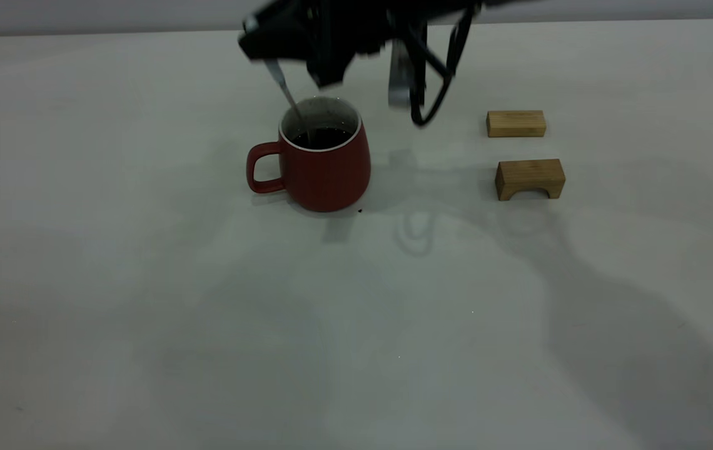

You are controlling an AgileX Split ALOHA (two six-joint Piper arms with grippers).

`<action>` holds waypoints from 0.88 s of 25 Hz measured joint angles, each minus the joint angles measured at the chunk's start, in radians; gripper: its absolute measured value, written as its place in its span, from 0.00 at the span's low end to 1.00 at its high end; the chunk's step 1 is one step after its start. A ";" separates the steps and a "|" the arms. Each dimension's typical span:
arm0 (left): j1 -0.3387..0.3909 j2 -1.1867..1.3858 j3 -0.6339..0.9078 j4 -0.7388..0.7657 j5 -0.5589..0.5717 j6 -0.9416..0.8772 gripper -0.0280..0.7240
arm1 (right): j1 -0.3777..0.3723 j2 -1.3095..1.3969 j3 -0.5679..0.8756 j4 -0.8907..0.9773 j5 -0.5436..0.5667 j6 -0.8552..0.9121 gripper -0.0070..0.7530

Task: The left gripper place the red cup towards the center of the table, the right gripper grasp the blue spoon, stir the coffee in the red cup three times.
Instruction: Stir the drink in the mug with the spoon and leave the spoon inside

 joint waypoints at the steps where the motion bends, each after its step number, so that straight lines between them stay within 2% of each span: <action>1: 0.000 0.000 0.000 0.000 0.000 0.000 0.42 | 0.000 0.013 0.000 0.000 0.001 0.000 0.21; 6: 0.000 0.000 0.000 0.000 0.000 0.000 0.42 | -0.005 0.038 0.000 0.000 -0.004 -0.069 0.21; 10: 0.000 0.000 0.000 0.000 0.000 0.000 0.42 | -0.037 0.039 0.000 -0.011 -0.004 -0.132 0.21; 15: 0.000 0.000 0.000 0.000 0.000 0.000 0.42 | -0.064 0.044 0.000 -0.066 0.031 0.070 0.21; 18: 0.000 0.000 0.000 0.000 0.000 0.000 0.42 | -0.061 0.045 0.000 -0.059 0.069 0.122 0.21; 22: 0.001 0.000 0.000 0.000 0.000 0.000 0.42 | -0.052 0.045 -0.001 -0.004 0.086 -0.025 0.21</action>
